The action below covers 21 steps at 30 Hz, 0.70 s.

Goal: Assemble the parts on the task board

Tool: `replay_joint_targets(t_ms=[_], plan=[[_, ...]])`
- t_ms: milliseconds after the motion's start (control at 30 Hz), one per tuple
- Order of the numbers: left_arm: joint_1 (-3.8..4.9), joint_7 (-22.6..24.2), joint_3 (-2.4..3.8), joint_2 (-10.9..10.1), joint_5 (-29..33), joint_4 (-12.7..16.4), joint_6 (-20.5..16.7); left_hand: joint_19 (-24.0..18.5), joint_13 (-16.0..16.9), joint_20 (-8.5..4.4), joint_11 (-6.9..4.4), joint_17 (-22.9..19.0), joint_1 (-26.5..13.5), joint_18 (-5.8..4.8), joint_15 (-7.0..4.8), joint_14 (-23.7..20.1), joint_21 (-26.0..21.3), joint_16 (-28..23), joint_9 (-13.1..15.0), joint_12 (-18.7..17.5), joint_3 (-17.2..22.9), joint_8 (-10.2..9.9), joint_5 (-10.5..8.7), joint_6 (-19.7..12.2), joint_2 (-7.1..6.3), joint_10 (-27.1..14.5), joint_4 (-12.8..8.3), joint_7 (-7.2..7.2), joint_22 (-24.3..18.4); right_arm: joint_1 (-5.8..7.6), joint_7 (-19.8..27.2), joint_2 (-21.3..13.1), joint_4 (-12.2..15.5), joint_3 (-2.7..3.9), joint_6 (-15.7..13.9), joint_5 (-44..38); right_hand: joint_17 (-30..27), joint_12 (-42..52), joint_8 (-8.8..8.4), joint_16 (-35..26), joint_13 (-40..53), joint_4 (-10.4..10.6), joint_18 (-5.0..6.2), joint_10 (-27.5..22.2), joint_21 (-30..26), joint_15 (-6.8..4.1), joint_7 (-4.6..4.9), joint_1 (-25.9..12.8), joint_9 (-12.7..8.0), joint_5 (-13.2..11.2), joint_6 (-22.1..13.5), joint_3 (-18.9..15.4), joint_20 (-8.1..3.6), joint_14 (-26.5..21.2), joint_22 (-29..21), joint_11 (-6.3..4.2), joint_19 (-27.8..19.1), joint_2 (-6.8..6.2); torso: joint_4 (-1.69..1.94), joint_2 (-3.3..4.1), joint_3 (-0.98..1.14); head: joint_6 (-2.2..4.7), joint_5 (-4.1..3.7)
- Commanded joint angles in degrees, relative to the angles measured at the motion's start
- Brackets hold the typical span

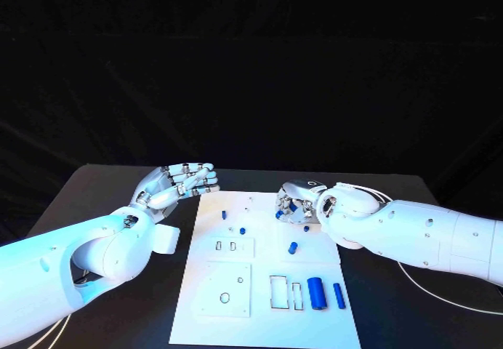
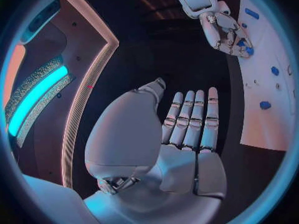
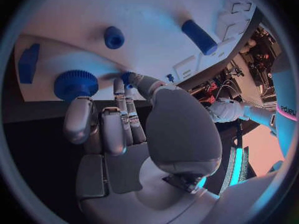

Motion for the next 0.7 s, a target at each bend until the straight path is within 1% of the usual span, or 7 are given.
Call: replay_joint_targets(t_ms=[33, 167, 300, 433, 533, 633, 700], plan=[[0.08, 0.05, 0.05, 0.13, 0.17, 0.0, 1.23, -0.46, 0.01, -0.09, 0.56, 0.07, 0.15, 0.42, -0.04, -0.57, -0.3, -0.2, -0.09, -0.37, -0.28, -0.1, -0.15, -0.35, -0.26, -0.12, -0.17, 2.39, -0.1, -0.01, -1.26, 0.23, 0.38, 0.02, -5.18, -0.34, -0.16, 0.15, 0.26, 0.11, 0.05, 0.06, -0.92, 0.42, 0.02, -0.36, 0.05, 0.13, 0.95, 0.3, 0.23, 0.28, -0.5, 2.21, -0.2, 0.09, -0.04, 1.1, 0.02, 0.03, -0.04, 0.12, 0.2], [0.08, 0.0, 0.05, 0.13, 0.16, -0.13, 1.21, -0.46, 0.01, -0.09, 0.56, 0.07, 0.15, 0.42, -0.04, -0.57, -0.3, -0.2, -0.09, -0.37, -0.28, -0.1, -0.15, -0.35, -0.26, -0.12, -0.17, 2.39, -0.1, 0.03, -1.85, 0.8, 0.26, 0.05, -7.31, -0.01, -0.16, 0.09, 0.35, 0.13, 0.06, 0.16, -0.93, 0.41, 0.04, -0.37, 0.05, 0.03, 1.09, 0.19, 0.15, 0.39, -0.53, 2.21, -0.15, 0.1, -0.03, 1.2, 0.03, 0.02, -0.03, 0.29, 0.08], [0.08, -0.03, 0.05, 0.14, 0.16, -0.2, 1.2, -0.46, 0.01, -0.09, 0.56, 0.07, 0.15, 0.42, -0.04, -0.57, -0.3, -0.2, -0.09, -0.37, -0.28, -0.1, -0.15, -0.35, -0.26, -0.12, -0.17, 2.39, -0.1, 0.08, -2.15, 2.09, -0.72, 0.07, -9.18, 1.21, -0.24, 0.06, 0.43, 0.1, 0.07, 0.16, -0.9, 0.42, -0.04, -0.37, 0.04, -0.02, 1.18, 0.1, 0.12, 0.41, -0.55, 2.2, -0.27, 0.09, -0.11, 1.15, -0.06, 0.04, -0.08, 0.48, 0.09], [0.09, -0.09, 0.05, 0.19, 0.16, -0.21, 1.24, -0.48, -0.01, -0.09, 0.59, 0.09, 0.18, 0.43, -0.02, -0.58, -0.3, -0.18, -0.1, -0.46, -0.28, -0.12, -0.17, -0.4, -0.23, -0.23, -0.19, 2.42, -0.11, 0.11, -2.39, 3.45, -1.77, 0.09, -10.29, 1.64, -0.29, 0.04, 0.44, 0.09, 0.08, 0.14, -0.87, 0.41, -0.13, -0.38, 0.03, -0.01, 1.21, 0.09, 0.1, 0.43, -0.56, 2.19, -0.41, 0.08, -0.19, 1.14, 0.11, 0.13, -0.08, 0.65, 0.01], [0.09, -0.13, 0.05, 0.26, 0.16, -0.23, 1.27, -0.48, -0.01, -0.09, 0.59, 0.09, 0.18, 0.43, -0.02, -0.58, -0.3, -0.18, -0.1, -0.46, -0.28, -0.12, -0.17, -0.4, -0.23, -0.23, -0.19, 2.42, -0.11, 0.12, -2.72, 4.72, -2.87, 0.1, -11.17, 1.77, -0.36, -0.03, 0.49, 0.07, 0.08, 0.15, -0.86, 0.37, -0.16, -0.38, 0.08, -0.1, 1.32, -0.02, -0.02, 0.44, -0.57, 2.17, -0.44, 0.11, -0.23, 1.02, 0.11, 0.13, -0.09, 0.84, -0.12], [0.09, -0.17, 0.05, 0.34, 0.16, -0.23, 1.3, -0.48, -0.01, -0.09, 0.59, 0.09, 0.18, 0.43, -0.02, -0.58, -0.3, -0.18, -0.1, -0.46, -0.28, -0.12, -0.17, -0.4, -0.23, -0.23, -0.19, 2.42, -0.11, 0.12, -2.92, 6.08, -4.12, 0.1, -11.75, 1.88, -0.4, -0.06, 0.52, 0.06, 0.08, 0.18, -0.85, 0.36, -0.2, -0.37, 0.11, -0.16, 1.37, -0.07, -0.09, 0.46, -0.58, 2.17, -0.49, 0.12, -0.26, 1.0, 0.19, 0.22, -0.11, 1.09, -0.12], [0.1, -0.18, 0.05, 0.42, 0.16, -0.25, 1.32, -0.48, -0.01, -0.09, 0.59, 0.09, 0.18, 0.43, -0.02, -0.58, -0.3, -0.18, -0.1, -0.46, -0.28, -0.12, -0.17, -0.4, -0.23, -0.23, -0.19, 2.42, -0.11, 0.09, -2.99, 7.03, -5.01, 0.1, -11.98, 1.95, -0.4, -0.06, 0.52, 0.06, 0.08, 0.18, -0.85, 0.36, -0.2, -0.37, 0.11, -0.16, 1.37, -0.07, -0.09, 0.46, -0.58, 2.17, -0.49, 0.12, -0.26, 1.0, 0.2, 0.25, -0.07, 1.05, -0.07]])
